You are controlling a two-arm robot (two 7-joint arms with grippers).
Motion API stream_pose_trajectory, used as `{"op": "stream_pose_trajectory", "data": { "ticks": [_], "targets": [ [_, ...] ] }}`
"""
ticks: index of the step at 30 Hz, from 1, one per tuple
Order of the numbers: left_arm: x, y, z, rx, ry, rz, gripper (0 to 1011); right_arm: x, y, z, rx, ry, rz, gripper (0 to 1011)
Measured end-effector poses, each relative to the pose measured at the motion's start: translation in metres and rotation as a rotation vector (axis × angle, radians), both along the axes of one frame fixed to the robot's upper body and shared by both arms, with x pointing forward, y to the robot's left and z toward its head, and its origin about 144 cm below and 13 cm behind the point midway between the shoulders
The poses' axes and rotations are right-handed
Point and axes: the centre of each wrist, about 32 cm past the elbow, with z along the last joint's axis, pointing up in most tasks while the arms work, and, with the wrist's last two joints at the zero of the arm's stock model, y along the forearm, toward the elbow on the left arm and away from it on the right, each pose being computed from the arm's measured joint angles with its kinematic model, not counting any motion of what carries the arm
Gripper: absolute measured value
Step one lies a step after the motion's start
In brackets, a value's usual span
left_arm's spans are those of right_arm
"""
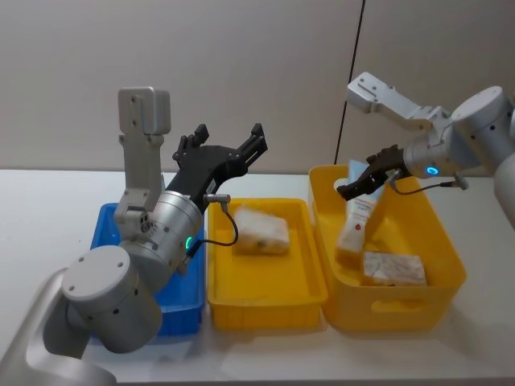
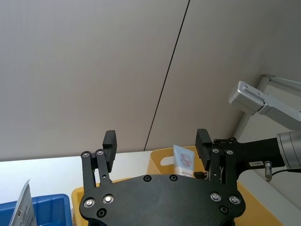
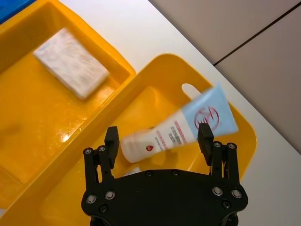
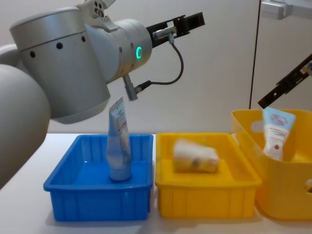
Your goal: Bimanual collaborative sorting of washing and personal care products
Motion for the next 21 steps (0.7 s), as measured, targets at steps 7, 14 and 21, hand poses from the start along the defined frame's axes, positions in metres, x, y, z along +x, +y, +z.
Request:
{"op": "stream_pose_trajectory", "data": {
  "ticks": [7,14,21],
  "targets": [
    [0.0,0.0,0.0,0.0,0.0,0.0,1001,-0.0005,0.0002,0.0006,-0.002,0.0,0.0,1002],
    [0.0,0.0,0.0,0.0,0.0,0.0,1001,-0.0008,0.0001,0.0011,-0.003,-0.001,0.0,1002],
    [0.0,0.0,0.0,0.0,0.0,0.0,1001,-0.001,0.0002,0.0015,-0.003,-0.002,0.0,1002]
  ]
}}
